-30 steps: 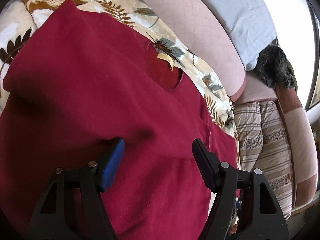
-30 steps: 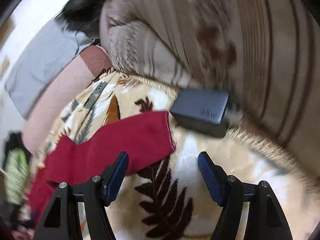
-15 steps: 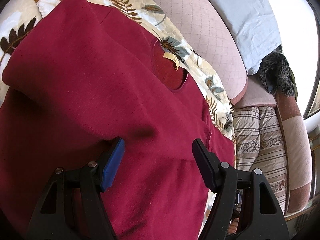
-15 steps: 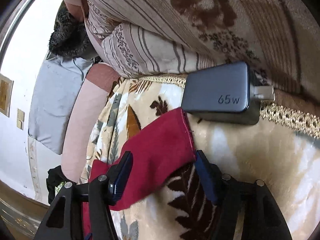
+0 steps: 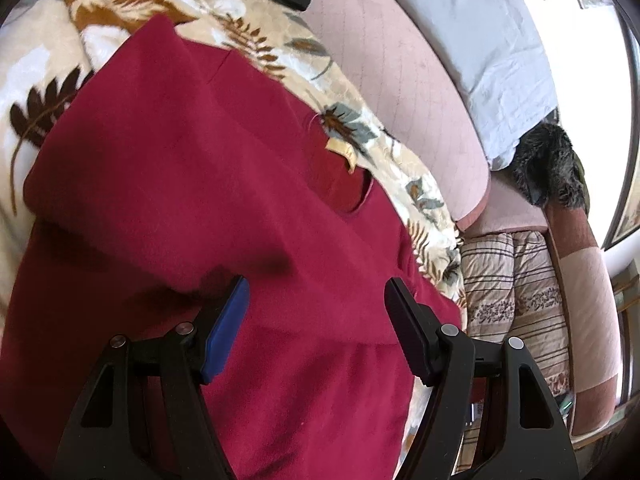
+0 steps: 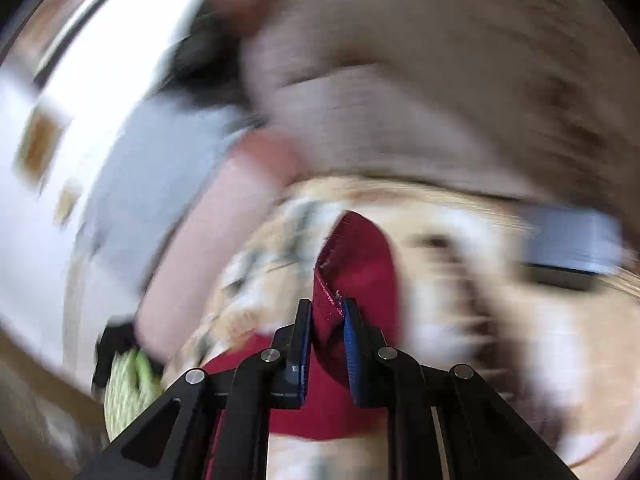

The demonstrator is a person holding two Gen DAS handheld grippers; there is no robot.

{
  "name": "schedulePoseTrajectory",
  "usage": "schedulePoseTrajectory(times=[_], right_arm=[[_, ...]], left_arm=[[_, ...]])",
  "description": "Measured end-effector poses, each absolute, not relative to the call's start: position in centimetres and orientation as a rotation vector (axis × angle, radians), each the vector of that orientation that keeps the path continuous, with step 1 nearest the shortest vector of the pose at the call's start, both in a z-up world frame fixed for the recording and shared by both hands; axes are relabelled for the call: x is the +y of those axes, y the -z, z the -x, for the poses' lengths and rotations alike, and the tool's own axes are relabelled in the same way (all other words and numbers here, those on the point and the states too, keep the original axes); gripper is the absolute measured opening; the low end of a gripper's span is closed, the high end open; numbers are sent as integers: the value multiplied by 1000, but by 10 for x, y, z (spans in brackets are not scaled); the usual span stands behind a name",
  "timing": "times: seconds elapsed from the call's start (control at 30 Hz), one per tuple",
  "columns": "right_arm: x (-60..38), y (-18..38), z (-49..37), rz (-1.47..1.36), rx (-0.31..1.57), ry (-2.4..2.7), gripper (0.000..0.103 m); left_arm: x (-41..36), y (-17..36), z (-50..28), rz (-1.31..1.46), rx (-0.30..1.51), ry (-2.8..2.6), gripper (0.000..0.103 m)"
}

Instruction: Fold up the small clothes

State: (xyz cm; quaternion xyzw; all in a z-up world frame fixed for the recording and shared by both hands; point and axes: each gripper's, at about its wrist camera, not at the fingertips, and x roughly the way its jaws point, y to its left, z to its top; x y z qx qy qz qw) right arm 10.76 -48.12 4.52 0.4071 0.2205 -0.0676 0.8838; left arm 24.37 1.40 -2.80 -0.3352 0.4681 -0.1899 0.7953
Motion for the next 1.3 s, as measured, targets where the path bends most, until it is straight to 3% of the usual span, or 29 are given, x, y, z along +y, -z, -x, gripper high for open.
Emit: schedulePoseTrajectory(times=[0.2,0.47,0.57,0.6,0.63,0.7,0.97,1.17,1.3], right_arm=[[-301,-67,-211,-618,551,-216,9],[-170,28,-272,-486,782,-237,9],[-170,44,-269,-488,802,-227,15],[-172,40,-265,-482,795,-217,23],[-174,34,-262,-461,785,-198,42],[-178,23,-247,-415,785,-156,65],[-201,16,-168,-442,943,9,67],[-174,34,-184,-291,1019,-16,72],[-176,39,-190,-277,1028,-6,76]], left_arm=[[24,28,-255,803,982,462,69],[21,47,-279,842,1061,529,73],[8,54,-283,817,1103,573,75],[5,54,-283,801,1105,577,76],[3,55,-283,794,1102,582,80],[-2,53,-282,782,1095,602,83],[-40,50,-289,763,1096,792,83],[-26,63,-305,928,1120,751,83],[-40,59,-306,813,1163,760,83]])
